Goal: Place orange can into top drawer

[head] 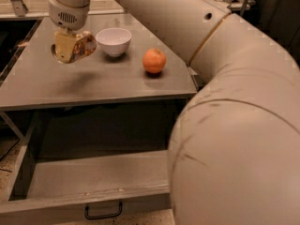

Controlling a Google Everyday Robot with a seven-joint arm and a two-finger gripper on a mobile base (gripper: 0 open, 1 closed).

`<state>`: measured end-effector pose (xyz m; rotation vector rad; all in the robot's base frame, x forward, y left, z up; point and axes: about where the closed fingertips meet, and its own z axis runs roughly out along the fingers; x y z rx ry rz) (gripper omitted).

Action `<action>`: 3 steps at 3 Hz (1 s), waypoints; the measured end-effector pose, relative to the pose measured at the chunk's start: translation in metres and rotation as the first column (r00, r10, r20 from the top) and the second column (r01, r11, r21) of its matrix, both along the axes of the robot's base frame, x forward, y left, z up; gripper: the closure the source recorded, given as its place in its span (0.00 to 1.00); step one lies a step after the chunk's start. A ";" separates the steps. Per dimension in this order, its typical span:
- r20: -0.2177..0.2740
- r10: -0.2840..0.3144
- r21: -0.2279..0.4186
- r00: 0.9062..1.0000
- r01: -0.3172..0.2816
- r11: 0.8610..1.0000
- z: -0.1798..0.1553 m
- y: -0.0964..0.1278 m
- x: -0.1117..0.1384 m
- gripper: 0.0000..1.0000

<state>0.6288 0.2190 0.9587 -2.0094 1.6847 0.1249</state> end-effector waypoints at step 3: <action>-0.036 -0.054 -0.046 0.998 0.053 0.998 -0.011 -0.019 -0.047 1.00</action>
Offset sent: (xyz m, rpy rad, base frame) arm -0.0110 -0.0035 -0.0211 -0.0453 0.0264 0.0059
